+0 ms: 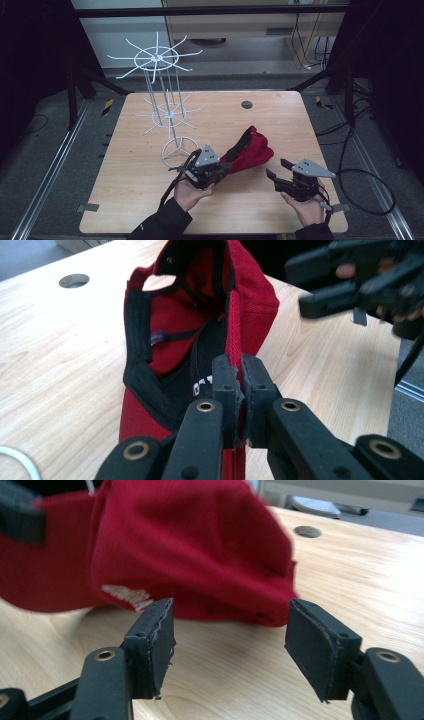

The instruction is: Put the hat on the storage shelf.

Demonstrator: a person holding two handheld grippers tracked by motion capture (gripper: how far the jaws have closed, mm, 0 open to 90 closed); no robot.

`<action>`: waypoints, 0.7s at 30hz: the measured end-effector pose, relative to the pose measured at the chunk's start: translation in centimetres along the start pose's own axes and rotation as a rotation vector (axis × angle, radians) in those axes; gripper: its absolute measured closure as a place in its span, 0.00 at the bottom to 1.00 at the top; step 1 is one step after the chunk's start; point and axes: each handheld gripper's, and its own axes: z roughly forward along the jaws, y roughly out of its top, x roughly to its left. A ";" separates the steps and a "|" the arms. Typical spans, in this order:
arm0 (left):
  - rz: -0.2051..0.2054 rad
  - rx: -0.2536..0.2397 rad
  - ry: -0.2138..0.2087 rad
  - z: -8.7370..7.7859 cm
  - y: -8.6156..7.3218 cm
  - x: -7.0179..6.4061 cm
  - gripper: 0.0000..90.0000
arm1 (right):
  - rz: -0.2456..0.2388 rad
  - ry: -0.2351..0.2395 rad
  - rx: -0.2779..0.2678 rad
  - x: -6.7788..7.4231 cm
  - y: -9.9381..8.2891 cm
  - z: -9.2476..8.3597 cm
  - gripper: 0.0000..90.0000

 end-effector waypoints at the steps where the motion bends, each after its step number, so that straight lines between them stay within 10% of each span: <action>1: -0.001 -0.005 -0.001 0.0 0.1 0.0 0.96 | -0.006 0.006 0.004 0.0 -0.1 0.3 0.41; 21: 0.010 -0.064 -0.038 -1.9 1.1 -1.2 0.96 | 0.047 -0.064 0.041 -3.1 -1.5 5.0 0.58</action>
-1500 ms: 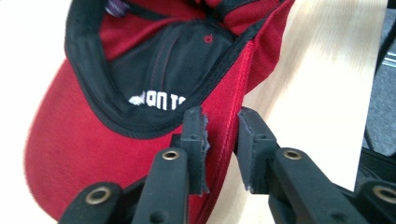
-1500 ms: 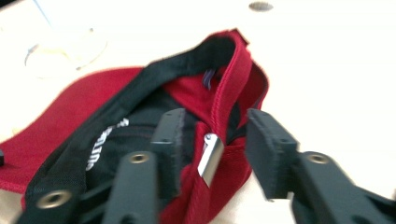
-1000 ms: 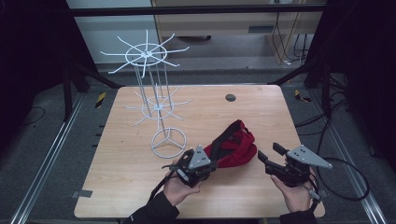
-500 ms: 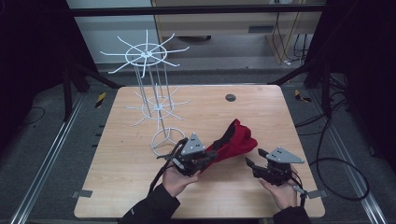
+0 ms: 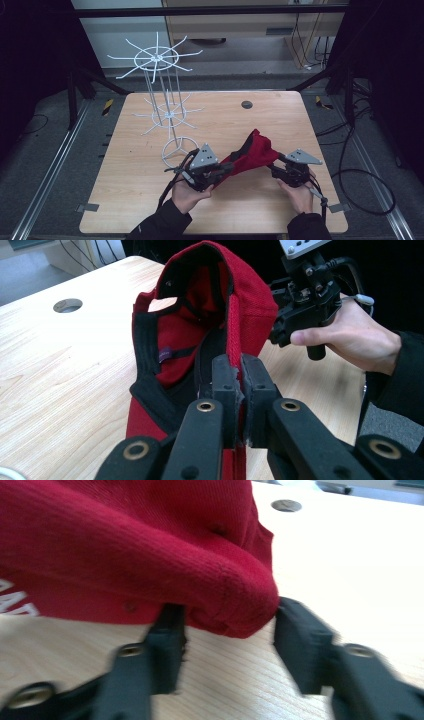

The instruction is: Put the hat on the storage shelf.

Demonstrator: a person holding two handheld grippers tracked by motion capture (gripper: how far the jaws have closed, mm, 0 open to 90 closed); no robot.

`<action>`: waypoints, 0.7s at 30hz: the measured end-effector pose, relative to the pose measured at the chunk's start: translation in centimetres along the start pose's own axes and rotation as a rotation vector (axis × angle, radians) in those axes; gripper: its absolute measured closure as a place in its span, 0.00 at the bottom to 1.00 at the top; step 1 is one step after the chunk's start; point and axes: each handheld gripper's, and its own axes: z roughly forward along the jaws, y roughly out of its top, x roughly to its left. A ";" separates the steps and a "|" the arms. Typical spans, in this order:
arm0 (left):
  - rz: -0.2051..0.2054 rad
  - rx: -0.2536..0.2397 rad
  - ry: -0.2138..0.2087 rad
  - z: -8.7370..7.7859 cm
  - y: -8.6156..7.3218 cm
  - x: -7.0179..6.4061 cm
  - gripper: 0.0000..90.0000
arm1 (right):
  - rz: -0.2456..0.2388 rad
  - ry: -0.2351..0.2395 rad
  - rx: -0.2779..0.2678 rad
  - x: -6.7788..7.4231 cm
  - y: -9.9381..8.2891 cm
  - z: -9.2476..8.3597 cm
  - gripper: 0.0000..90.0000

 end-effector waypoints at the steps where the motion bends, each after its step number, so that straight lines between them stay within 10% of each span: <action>1: -0.003 -0.004 -0.005 0.0 0.0 0.0 0.96 | -0.005 0.011 -0.002 0.0 0.1 -0.1 0.65; 5: -0.032 -0.019 -0.007 0.1 -0.3 0.1 0.96 | -0.017 0.037 -0.009 0.2 0.6 -1.1 0.85; 21: -0.090 -0.039 0.071 -0.5 -2.1 1.5 0.86 | -0.066 0.052 0.092 1.7 4.2 -5.4 0.88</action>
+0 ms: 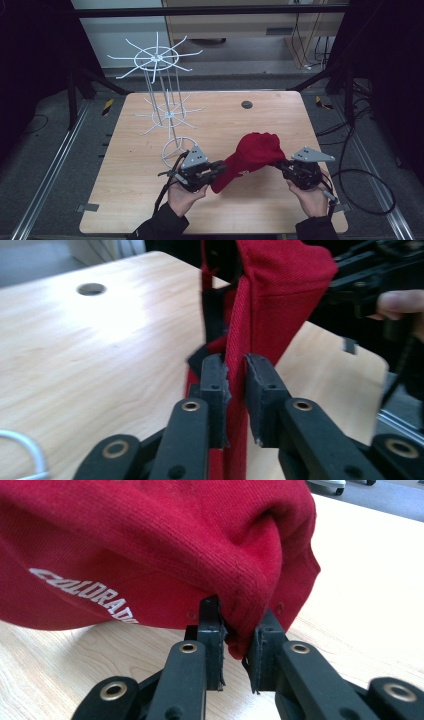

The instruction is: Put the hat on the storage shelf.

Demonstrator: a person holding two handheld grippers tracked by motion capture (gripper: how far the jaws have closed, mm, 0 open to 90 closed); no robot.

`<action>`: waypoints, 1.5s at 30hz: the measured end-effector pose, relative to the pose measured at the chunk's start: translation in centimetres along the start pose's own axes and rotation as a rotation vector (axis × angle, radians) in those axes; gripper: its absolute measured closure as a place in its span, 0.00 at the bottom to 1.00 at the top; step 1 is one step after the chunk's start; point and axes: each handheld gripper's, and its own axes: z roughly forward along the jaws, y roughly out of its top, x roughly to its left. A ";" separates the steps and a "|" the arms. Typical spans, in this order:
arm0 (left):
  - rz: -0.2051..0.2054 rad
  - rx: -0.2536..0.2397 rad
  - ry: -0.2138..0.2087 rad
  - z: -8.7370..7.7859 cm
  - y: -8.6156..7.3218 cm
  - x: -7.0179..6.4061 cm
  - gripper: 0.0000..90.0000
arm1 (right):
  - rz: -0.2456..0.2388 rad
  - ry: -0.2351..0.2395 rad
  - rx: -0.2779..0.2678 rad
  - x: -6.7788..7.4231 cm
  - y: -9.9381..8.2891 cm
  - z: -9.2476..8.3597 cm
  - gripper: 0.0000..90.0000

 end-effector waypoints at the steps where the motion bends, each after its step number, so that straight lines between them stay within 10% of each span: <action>1: 0.006 -0.003 0.012 -0.1 0.0 0.1 0.85 | -0.007 -0.003 0.002 0.1 0.1 0.0 0.88; 17: 0.009 -0.005 0.104 -0.1 -0.4 2.2 0.76 | -0.029 0.017 -0.033 1.4 2.7 -0.4 0.88; 33: -0.072 0.030 0.141 -0.3 -2.0 4.9 0.71 | -0.041 -0.021 -0.085 3.0 6.9 3.6 0.88; 45: -0.088 0.133 0.124 2.4 -4.7 3.8 0.64 | -0.102 -0.057 -0.044 4.0 7.1 6.7 0.88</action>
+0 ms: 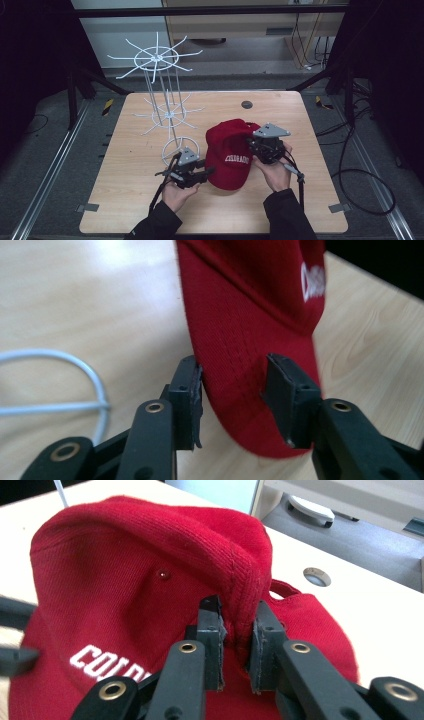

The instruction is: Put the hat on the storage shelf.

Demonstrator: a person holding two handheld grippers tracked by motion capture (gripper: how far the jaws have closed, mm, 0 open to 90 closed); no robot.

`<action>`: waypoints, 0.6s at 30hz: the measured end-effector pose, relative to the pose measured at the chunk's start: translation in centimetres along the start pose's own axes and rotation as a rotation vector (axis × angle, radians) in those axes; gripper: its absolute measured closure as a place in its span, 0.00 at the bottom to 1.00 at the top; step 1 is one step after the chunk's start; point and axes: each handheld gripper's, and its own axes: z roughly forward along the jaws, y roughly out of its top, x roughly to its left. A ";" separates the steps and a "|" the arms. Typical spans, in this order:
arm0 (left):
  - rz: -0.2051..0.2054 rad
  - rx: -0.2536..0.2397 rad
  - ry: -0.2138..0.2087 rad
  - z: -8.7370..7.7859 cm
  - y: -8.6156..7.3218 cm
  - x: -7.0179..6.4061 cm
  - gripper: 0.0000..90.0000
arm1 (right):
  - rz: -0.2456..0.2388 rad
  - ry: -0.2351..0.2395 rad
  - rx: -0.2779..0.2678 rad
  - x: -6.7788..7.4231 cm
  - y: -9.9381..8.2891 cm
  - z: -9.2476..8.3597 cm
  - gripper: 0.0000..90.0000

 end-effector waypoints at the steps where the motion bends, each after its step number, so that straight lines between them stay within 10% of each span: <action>1: 0.000 0.012 -0.007 0.4 -0.4 -0.2 0.63 | -0.001 0.002 0.006 0.1 -0.2 0.2 0.88; 10: 0.081 0.133 -0.020 2.9 -2.7 -1.7 0.66 | -0.053 0.023 0.087 0.2 -2.4 2.5 0.88; 15: 0.078 0.128 -0.024 1.5 -2.8 -1.2 0.65 | -0.049 0.037 0.162 0.2 -3.8 4.0 0.85; 18: 0.068 0.102 -0.013 -0.4 -3.0 -0.4 0.66 | -0.014 0.049 0.117 0.0 -4.2 3.8 0.75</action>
